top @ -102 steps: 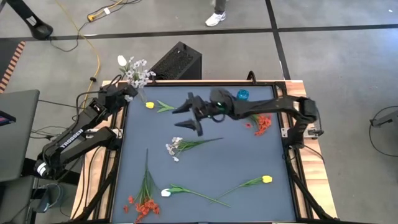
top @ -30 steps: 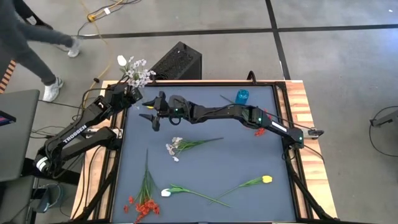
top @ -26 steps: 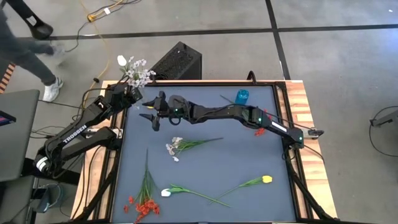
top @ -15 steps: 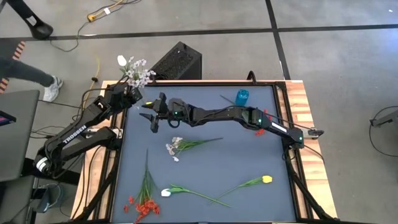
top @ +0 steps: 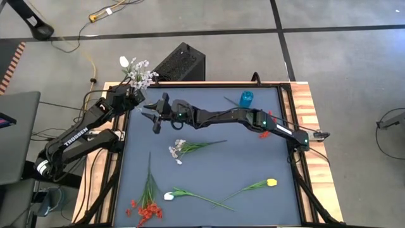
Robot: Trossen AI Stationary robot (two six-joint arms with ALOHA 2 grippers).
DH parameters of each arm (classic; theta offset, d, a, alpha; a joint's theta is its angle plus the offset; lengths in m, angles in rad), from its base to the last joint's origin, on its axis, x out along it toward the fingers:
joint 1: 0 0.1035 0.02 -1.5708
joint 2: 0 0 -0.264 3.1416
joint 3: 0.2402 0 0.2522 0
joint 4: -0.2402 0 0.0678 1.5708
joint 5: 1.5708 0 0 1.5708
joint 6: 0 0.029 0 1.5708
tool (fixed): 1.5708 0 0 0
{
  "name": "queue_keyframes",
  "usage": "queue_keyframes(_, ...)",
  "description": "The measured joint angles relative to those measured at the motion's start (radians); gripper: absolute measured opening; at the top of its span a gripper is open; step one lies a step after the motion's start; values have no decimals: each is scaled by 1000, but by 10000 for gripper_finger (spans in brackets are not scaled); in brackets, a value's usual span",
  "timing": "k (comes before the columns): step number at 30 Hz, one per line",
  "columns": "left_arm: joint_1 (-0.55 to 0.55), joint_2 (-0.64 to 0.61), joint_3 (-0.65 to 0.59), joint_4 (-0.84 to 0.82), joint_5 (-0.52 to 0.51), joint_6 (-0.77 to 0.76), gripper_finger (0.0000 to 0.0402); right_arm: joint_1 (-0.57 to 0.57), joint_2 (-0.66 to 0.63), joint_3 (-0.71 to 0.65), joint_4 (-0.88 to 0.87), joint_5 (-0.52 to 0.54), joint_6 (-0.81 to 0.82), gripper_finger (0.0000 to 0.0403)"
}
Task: Sort flowers into vase by color
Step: Put the top white flower into the transparent vase
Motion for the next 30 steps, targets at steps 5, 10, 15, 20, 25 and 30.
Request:
queue_keyframes(5,0,0,0,-1,-7,-2,0,-18,0,0,-9,-3,55,177)
queue_keyframes(10,0,0,0,-1,-10,-4,0,-14,0,0,-12,-52,53,177)
queue_keyframes(15,0,0,0,0,-9,-4,0,2,38,7,-5,-65,26,177)
queue_keyframes(20,0,-7,0,-2,-6,4,0,9,52,16,-68,-76,12,177)
queue_keyframes(25,0,-15,0,-1,-19,14,0,8,45,19,-54,-76,-4,177)
queue_keyframes(30,0,-18,0,-2,-29,15,0,9,43,41,-45,-35,-41,177)
